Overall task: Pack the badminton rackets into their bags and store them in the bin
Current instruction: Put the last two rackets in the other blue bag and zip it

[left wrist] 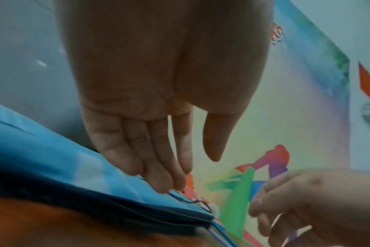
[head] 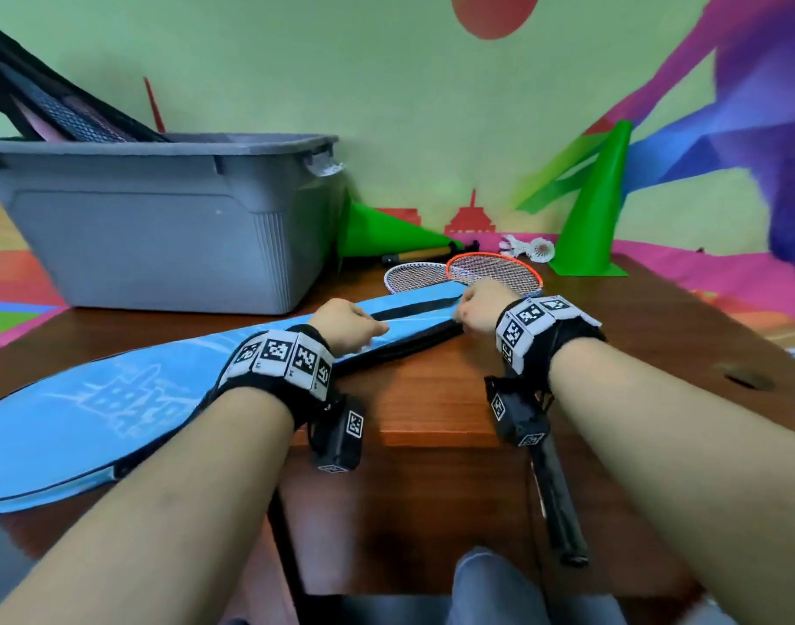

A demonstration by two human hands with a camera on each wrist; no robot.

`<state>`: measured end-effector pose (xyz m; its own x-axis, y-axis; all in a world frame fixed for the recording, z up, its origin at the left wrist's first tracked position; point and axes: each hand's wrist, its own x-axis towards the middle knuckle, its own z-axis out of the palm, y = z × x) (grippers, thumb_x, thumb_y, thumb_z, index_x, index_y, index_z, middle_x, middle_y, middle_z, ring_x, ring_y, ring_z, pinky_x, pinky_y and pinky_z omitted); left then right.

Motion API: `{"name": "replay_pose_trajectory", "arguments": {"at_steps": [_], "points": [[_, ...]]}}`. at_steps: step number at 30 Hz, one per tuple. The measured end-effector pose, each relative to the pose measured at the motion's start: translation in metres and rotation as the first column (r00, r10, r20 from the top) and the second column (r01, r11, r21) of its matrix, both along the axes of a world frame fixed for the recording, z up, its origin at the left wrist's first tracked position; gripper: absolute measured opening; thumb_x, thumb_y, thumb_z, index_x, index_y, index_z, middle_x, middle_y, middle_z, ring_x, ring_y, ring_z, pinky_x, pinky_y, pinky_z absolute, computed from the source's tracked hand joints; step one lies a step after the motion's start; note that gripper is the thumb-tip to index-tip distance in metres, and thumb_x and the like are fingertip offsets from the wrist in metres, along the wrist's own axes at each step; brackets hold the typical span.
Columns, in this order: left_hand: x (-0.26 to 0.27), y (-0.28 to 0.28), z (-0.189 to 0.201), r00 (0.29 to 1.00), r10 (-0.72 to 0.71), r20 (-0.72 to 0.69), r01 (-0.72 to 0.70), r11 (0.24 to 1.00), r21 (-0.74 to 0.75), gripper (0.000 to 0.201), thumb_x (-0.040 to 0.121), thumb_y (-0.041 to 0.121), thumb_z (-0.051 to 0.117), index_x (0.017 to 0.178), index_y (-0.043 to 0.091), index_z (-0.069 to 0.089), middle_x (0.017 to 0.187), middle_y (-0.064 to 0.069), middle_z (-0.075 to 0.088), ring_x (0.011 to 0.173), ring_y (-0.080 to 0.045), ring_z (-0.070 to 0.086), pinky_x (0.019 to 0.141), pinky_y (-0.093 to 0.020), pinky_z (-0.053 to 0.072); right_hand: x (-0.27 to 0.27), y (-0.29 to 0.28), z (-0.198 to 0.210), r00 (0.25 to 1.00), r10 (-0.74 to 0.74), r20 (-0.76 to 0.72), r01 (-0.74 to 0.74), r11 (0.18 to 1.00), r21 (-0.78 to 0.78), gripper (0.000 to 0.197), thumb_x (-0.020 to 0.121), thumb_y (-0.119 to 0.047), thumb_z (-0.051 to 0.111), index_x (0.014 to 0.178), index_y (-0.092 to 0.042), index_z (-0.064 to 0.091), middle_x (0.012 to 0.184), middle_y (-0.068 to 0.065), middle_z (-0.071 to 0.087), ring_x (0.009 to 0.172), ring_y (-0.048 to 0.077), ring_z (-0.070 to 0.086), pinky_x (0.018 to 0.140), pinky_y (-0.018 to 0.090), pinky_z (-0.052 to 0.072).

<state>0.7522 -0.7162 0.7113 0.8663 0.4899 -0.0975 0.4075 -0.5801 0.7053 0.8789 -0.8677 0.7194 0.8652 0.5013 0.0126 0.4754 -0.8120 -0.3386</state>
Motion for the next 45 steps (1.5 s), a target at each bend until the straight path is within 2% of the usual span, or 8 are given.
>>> {"name": "replay_pose_trajectory", "arguments": {"at_steps": [3, 14, 17, 24, 30, 34, 38, 45], "points": [[0.016, -0.036, -0.003, 0.994, -0.099, -0.036, 0.09, 0.976, -0.197, 0.014, 0.092, 0.029, 0.058, 0.087, 0.016, 0.055, 0.079, -0.005, 0.059, 0.053, -0.013, 0.046, 0.048, -0.018, 0.033, 0.013, -0.041, -0.006, 0.992, -0.127, 0.011, 0.128, 0.985, -0.114, 0.034, 0.09, -0.027, 0.054, 0.107, 0.0, 0.065, 0.109, 0.014, 0.067, 0.091, 0.028, 0.059, 0.073, 0.027, 0.042], [0.063, -0.127, -0.021, 0.957, -0.289, -0.03, 0.276, 0.937, -0.212, 0.014, 0.092, 0.026, 0.059, 0.091, 0.011, 0.06, 0.083, -0.004, 0.061, 0.065, -0.018, 0.052, 0.062, -0.025, 0.048, 0.008, -0.124, -0.021, 0.947, -0.31, -0.084, 0.277, 0.921, -0.276, 0.058, 0.069, -0.053, 0.07, 0.11, -0.012, 0.065, 0.108, 0.007, 0.067, 0.1, 0.027, 0.064, 0.09, 0.032, 0.049], [0.071, -0.133, -0.028, 0.96, -0.274, -0.046, 0.259, 0.942, -0.215, 0.013, 0.091, 0.025, 0.06, 0.089, 0.012, 0.06, 0.08, -0.004, 0.062, 0.057, -0.014, 0.05, 0.047, -0.017, 0.045, 0.008, -0.134, -0.028, 0.954, -0.288, -0.086, 0.241, 0.904, -0.353, 0.043, 0.08, -0.032, 0.069, 0.115, -0.009, 0.063, 0.113, 0.012, 0.066, 0.106, 0.03, 0.062, 0.095, 0.039, 0.049], [0.078, -0.138, -0.034, 0.974, -0.224, -0.04, 0.204, 0.935, -0.291, 0.017, 0.087, 0.027, 0.063, 0.096, 0.012, 0.065, 0.078, -0.005, 0.064, 0.062, -0.02, 0.056, 0.064, -0.027, 0.046, 0.027, -0.144, -0.053, 0.968, -0.247, -0.033, 0.202, 0.855, -0.478, 0.037, 0.083, -0.013, 0.061, 0.12, -0.007, 0.06, 0.104, 0.009, 0.066, 0.097, 0.03, 0.065, 0.09, 0.037, 0.052], [0.081, -0.135, -0.023, 0.985, -0.157, 0.075, 0.172, 0.936, -0.306, 0.026, 0.091, 0.025, 0.059, 0.111, 0.008, 0.061, 0.084, -0.004, 0.063, 0.058, -0.012, 0.052, 0.047, -0.018, 0.042, 0.019, -0.155, -0.028, 0.93, -0.366, -0.043, 0.34, 0.897, -0.281, 0.031, 0.093, -0.017, 0.053, 0.121, -0.005, 0.06, 0.114, 0.012, 0.064, 0.106, 0.029, 0.062, 0.092, 0.031, 0.048], [0.08, -0.133, -0.017, 0.986, -0.084, 0.142, 0.13, 0.925, -0.356, 0.029, 0.089, 0.025, 0.063, 0.109, 0.005, 0.062, 0.084, -0.004, 0.059, 0.069, -0.016, 0.054, 0.073, -0.027, 0.049, 0.019, -0.167, -0.022, 0.874, -0.481, -0.067, 0.475, 0.876, -0.087, 0.025, 0.092, -0.017, 0.054, 0.111, -0.004, 0.065, 0.1, 0.013, 0.066, 0.094, 0.029, 0.061, 0.076, 0.03, 0.045], [0.075, -0.129, -0.012, 0.984, -0.074, 0.163, 0.121, 0.945, -0.303, 0.023, 0.089, 0.033, 0.061, 0.103, 0.014, 0.059, 0.091, -0.002, 0.058, 0.076, -0.017, 0.055, 0.061, -0.024, 0.044, 0.017, -0.178, -0.017, 0.832, -0.552, -0.051, 0.555, 0.829, 0.064, 0.024, 0.09, -0.012, 0.054, 0.109, -0.001, 0.065, 0.109, 0.016, 0.067, 0.101, 0.032, 0.063, 0.071, 0.029, 0.042], [0.069, -0.116, 0.013, 0.925, 0.08, 0.373, 0.144, 0.833, -0.535, 0.072, 0.085, 0.047, 0.063, 0.142, 0.013, 0.035, 0.134, -0.006, 0.048, 0.107, -0.024, 0.061, 0.079, -0.034, 0.053, -0.005, -0.164, 0.013, 0.877, -0.479, 0.027, 0.442, 0.828, 0.343, 0.031, 0.087, -0.013, 0.047, 0.115, -0.009, 0.059, 0.114, 0.016, 0.063, 0.105, 0.035, 0.059, 0.086, 0.034, 0.047]]}}
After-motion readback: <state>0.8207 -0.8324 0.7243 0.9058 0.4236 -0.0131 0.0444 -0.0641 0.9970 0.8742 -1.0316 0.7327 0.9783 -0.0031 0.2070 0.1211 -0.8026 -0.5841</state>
